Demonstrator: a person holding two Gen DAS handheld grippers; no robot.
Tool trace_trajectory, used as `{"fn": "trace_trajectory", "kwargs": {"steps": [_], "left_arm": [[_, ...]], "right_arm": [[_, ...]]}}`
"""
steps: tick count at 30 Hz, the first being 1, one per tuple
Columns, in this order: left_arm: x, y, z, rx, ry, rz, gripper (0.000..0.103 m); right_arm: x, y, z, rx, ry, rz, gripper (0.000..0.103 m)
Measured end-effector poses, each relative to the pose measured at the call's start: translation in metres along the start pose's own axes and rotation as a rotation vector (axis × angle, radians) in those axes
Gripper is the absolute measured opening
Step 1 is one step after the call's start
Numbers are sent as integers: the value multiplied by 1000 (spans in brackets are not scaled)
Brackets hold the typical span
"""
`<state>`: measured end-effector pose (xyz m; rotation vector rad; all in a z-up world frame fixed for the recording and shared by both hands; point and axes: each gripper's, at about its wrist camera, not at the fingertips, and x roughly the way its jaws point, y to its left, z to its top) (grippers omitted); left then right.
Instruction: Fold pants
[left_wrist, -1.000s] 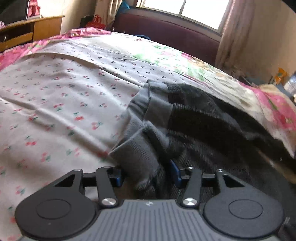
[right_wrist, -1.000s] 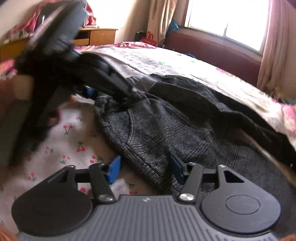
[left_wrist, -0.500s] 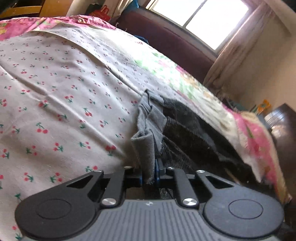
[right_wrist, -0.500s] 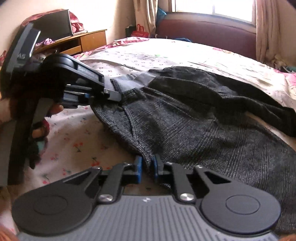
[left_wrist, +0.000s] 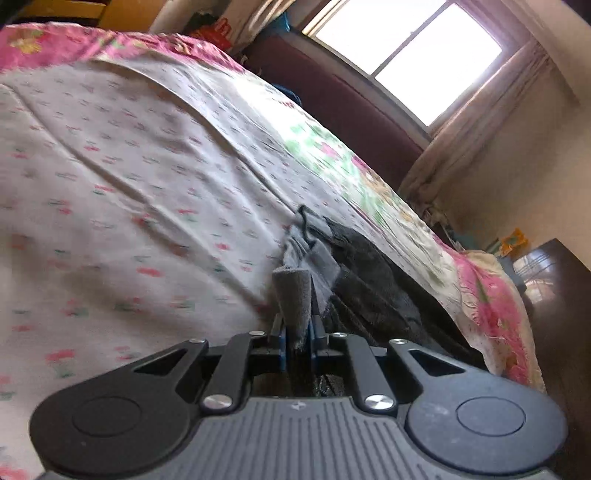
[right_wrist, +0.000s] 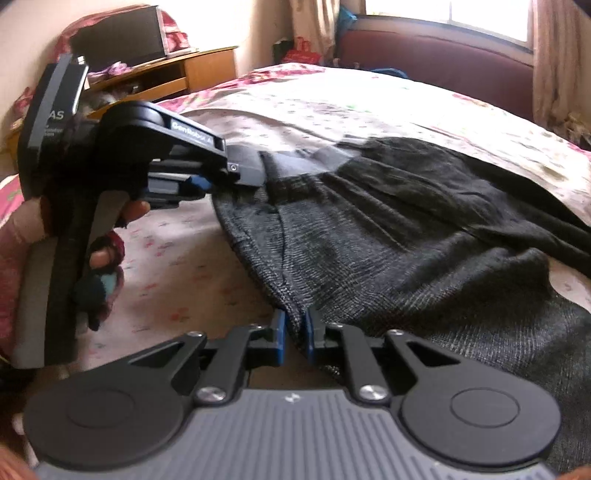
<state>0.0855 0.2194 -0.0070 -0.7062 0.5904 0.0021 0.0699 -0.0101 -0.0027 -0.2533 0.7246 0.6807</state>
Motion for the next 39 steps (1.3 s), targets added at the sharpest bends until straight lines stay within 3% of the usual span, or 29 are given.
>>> {"fn": "trace_trajectory", "kwargs": {"steps": [3,4,6,9,11,14,18,20,25,28,32,36,39], "left_arm": [[-22,20,-2,-21,-11,43,23],[-29,26,-3,-22,-18,65,16],[-42,35,-3,-10,-46,135,15],[-51,42,1,-10,-45,159,15],[-53,32,2,64,-32,181,15],[-53,2,-5,192,-4,153,16],[-37,-49,-25,373,63,102,18],[-23,-74,-41,454,110,76,19],[2,-118,-75,548,196,17,21],[10,-137,-91,590,238,10,22],[17,-159,-108,637,282,20,22],[19,-181,-123,690,305,16,23],[25,-200,-132,719,319,8,23]], "right_arm": [[0,14,-3,-14,16,47,13],[2,20,-4,-24,25,59,13],[6,34,-4,-46,26,64,14],[15,43,2,-62,37,61,17],[21,41,2,-34,62,62,21],[1,28,0,42,18,89,24],[-56,-15,-10,153,-83,4,36],[-86,-49,-25,235,-114,-87,41],[-159,-163,-91,551,-129,-443,43],[-200,-225,-142,803,-164,-568,45],[-234,-282,-199,1101,-292,-578,45],[-241,-315,-226,1232,-390,-554,47],[-229,-335,-229,1261,-422,-476,47]]}}
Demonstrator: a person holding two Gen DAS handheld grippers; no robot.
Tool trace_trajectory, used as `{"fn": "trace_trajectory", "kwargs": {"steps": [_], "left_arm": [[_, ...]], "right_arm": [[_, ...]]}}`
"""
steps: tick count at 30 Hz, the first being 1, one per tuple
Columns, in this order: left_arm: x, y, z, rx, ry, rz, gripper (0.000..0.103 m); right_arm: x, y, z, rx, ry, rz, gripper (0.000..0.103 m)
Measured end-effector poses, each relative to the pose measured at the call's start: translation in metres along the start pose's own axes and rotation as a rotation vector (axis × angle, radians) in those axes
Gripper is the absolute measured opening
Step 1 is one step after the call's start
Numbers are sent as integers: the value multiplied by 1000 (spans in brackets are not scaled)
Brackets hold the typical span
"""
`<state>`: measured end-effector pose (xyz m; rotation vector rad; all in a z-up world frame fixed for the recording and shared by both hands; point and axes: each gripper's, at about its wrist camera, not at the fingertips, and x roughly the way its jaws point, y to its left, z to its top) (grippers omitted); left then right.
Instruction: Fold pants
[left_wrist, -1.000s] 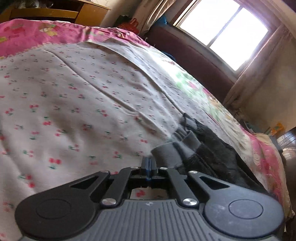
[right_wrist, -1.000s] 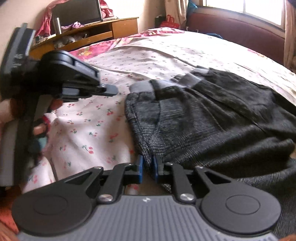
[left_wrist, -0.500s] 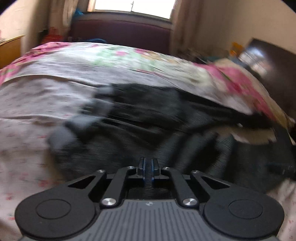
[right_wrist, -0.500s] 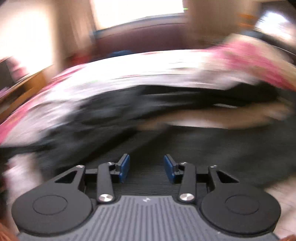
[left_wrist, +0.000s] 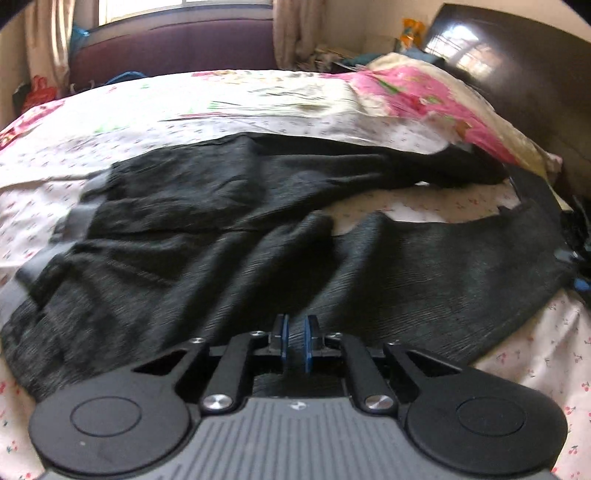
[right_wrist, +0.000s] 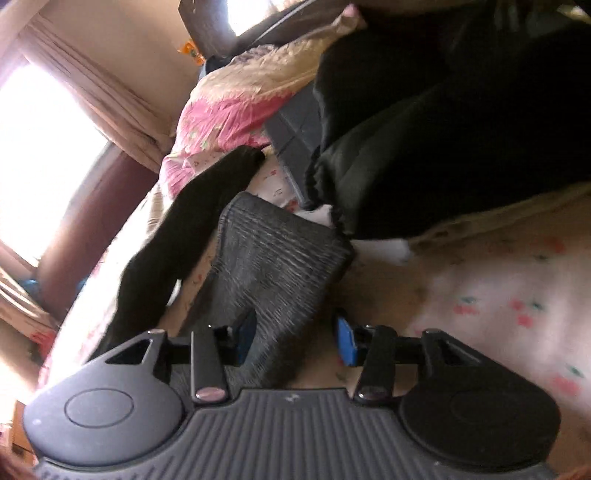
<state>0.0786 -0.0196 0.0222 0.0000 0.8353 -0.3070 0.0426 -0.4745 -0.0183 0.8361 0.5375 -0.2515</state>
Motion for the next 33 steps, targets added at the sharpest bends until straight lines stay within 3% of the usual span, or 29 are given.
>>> {"fn": "trace_trajectory", "kwargs": {"steps": [3,8,15,17,18,22,24,25,27,29,30,33], "left_arm": [[7,-16,6,23,9,-15,23],[19,-36,14,64,27,-39,23],[30,-50,16,90,43,-66,23],[30,-52,16,99,40,-72,23],[30,-52,16,100,39,-74,23],[31,-51,15,101,34,-84,24],[32,-52,13,90,35,-93,24],[32,-52,12,85,36,-101,24],[30,-53,8,92,38,-109,24],[28,-52,4,101,39,-107,24],[26,-50,3,100,38,-105,24],[18,-37,-2,83,29,-89,24]], "right_arm": [[9,2,6,11,9,86,47],[8,3,30,48,-66,200,47],[37,9,53,104,-50,121,46],[19,15,51,102,-99,130,27],[8,25,50,35,-150,135,19],[-50,76,32,-364,-453,57,19],[-64,87,17,-555,-600,-66,17],[-60,88,12,-633,-616,-148,27],[-44,79,17,-648,-508,-239,36],[-28,66,27,-602,-336,-287,36],[-25,61,27,-603,-291,-332,36],[-43,55,27,-573,-319,-349,37]]}}
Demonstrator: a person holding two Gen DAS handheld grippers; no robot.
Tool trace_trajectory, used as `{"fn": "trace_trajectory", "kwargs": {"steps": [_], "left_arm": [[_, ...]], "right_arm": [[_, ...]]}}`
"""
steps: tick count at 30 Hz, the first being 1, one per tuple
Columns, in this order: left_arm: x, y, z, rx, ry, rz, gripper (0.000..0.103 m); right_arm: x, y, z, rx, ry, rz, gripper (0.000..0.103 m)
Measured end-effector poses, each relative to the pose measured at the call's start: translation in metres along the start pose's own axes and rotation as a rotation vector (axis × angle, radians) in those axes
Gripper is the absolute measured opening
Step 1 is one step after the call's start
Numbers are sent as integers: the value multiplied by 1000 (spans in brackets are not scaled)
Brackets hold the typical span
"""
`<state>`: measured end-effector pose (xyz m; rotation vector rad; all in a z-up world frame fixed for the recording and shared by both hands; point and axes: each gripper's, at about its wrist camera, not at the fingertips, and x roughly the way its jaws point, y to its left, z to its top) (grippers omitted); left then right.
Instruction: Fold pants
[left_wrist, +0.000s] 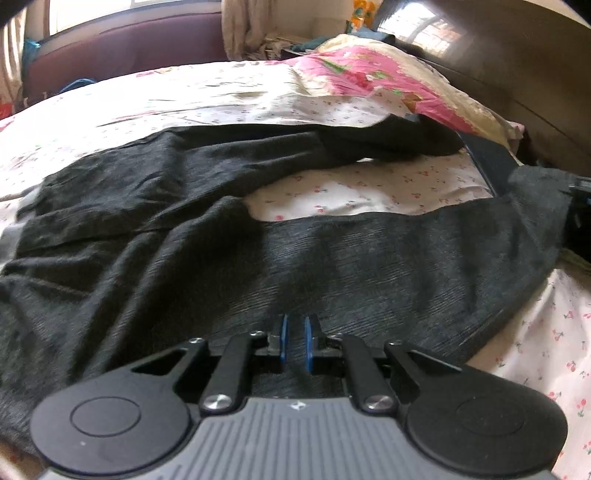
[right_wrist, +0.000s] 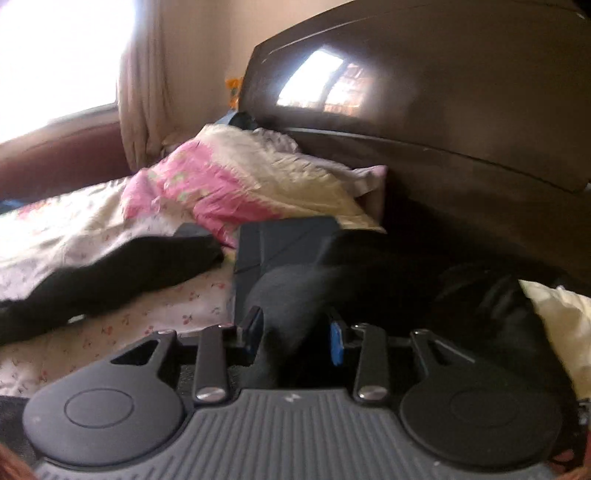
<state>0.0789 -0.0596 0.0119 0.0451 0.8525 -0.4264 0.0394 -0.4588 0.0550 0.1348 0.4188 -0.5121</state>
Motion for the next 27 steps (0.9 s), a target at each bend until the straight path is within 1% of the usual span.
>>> {"fn": "trace_trajectory", "kwargs": {"steps": [1,2,3,4,5,6,8,10,12,14,15,16,17,18,19,21,23,25,26,27], "left_arm": [[-5,8,-3,-10,-7,20,24],[-9,17,-5,-22,-14,38,24],[-14,27,-7,-41,-25,59,24],[-22,41,-10,-69,-38,86,24],[-28,53,-12,-92,-48,111,24],[-36,66,-15,-115,-59,140,24],[-54,96,-23,-163,-85,215,25],[-71,124,-33,-208,-104,283,37],[-88,153,-45,-265,-124,348,39],[-101,181,-55,-328,-138,393,39],[-103,192,-58,-349,-142,400,42],[-104,202,-60,-368,-141,401,46],[-103,213,-62,-392,-146,405,48],[-101,223,-63,-423,-158,408,52],[-98,229,-63,-448,-165,398,54],[-88,242,-62,-495,-178,356,55],[-76,251,-58,-513,-184,304,61],[-66,257,-55,-515,-180,280,70],[-61,260,-53,-516,-184,273,72],[-59,262,-52,-513,-185,267,76]], "right_arm": [[-5,-5,1,5,-14,-14,38],[-12,-7,4,2,-36,-46,38],[-21,-5,7,-22,-67,-76,39],[-26,-4,10,-49,-89,-81,41],[-32,5,13,-80,-106,-64,41],[-42,15,13,-109,-115,-16,42],[-59,45,11,-168,-113,108,42],[-72,88,0,-223,-72,294,44],[-84,144,-20,-280,4,512,43],[-100,205,-44,-376,63,689,43],[-110,236,-57,-423,86,779,43],[-117,262,-66,-454,112,848,43],[-125,289,-74,-488,137,915,43],[-136,316,-83,-528,152,975,43],[-146,341,-91,-561,159,1017,43],[-156,378,-100,-597,194,1079,44],[-166,407,-115,-647,214,1112,44],[-176,428,-129,-719,200,1126,45],[-178,435,-133,-748,197,1137,45],[-181,441,-141,-783,187,1143,48]]}}
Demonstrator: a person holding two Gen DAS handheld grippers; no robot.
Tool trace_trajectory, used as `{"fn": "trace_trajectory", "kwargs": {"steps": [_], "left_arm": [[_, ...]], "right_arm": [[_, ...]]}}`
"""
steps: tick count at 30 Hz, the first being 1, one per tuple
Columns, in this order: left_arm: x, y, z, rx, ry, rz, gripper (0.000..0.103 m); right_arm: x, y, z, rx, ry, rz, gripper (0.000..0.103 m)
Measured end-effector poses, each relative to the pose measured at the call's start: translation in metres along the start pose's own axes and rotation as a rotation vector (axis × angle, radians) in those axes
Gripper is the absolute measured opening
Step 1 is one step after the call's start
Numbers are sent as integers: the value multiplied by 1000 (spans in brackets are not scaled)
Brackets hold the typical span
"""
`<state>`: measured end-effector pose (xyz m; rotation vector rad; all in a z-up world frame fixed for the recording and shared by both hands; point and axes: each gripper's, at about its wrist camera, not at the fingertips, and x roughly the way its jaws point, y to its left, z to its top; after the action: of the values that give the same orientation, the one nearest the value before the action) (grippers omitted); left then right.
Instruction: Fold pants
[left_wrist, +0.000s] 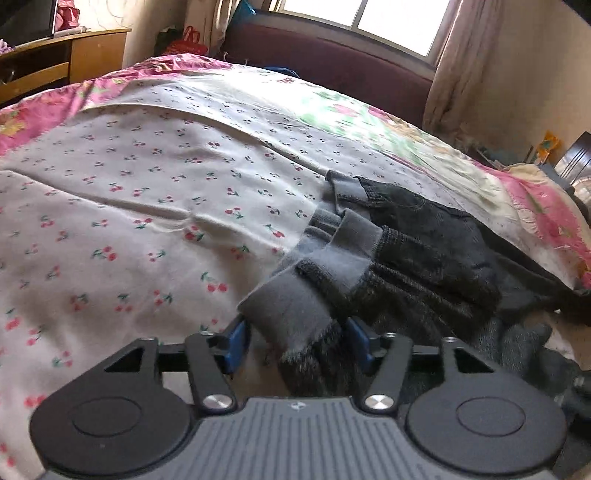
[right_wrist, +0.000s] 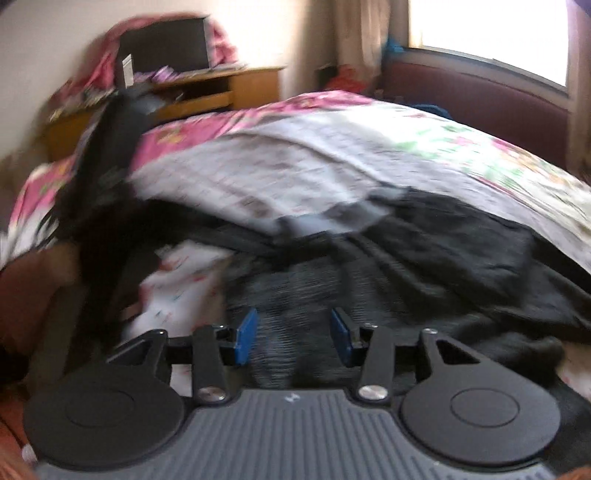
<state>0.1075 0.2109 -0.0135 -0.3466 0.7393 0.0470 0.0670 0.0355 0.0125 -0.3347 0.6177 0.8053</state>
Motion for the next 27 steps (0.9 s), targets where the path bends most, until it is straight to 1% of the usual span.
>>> {"fn": "trace_trajectory", "kwargs": {"steps": [1,2,3,4,5,6,7,8,10,12,14,16,19,21,22,24,25,26,27], "left_arm": [[1,-1,1,3,-1,-6,78],[4,-2,4,6,-6,-5,78],[3,-2,3,5,-11,-6,75],[3,-4,4,7,-18,-10,68],[2,-6,2,20,-24,-15,64],[-2,-7,0,28,-34,-21,53],[-6,-8,-1,31,-43,-23,38],[-9,-7,-1,22,-48,-28,35],[-11,1,1,-20,-51,-52,25],[-13,11,3,-88,-48,-83,25],[-18,16,4,-126,-54,-101,25],[-26,18,1,-135,-72,-105,25],[-47,25,-5,-142,-104,-99,24],[-62,37,-9,-173,-119,-92,23],[-70,44,-12,-188,-132,-79,17],[-83,55,-14,-179,-160,2,16],[-87,61,-14,-161,-162,49,16],[-88,66,-13,-156,-158,70,16],[-89,71,-12,-165,-158,73,16]], "right_arm": [[5,6,-4,-29,4,-3,50],[13,15,-4,-70,10,-8,49],[19,16,-7,-97,8,-14,49],[22,21,-7,-117,-1,-25,49],[29,25,-6,-136,-5,-38,49],[37,28,-5,-152,-2,-62,47],[42,29,-3,-154,5,-85,46],[47,26,-2,-135,13,-87,45],[56,15,4,-57,43,-49,27],[59,6,10,16,62,-4,17],[59,6,13,37,72,7,15],[57,10,13,60,77,24,15],[52,13,15,117,80,66,15],[48,20,16,111,77,82,16],[46,24,17,112,76,91,16],[45,31,16,108,80,100,16],[45,34,16,105,79,95,17],[47,36,15,100,81,90,17],[51,37,15,90,100,92,20]]}}
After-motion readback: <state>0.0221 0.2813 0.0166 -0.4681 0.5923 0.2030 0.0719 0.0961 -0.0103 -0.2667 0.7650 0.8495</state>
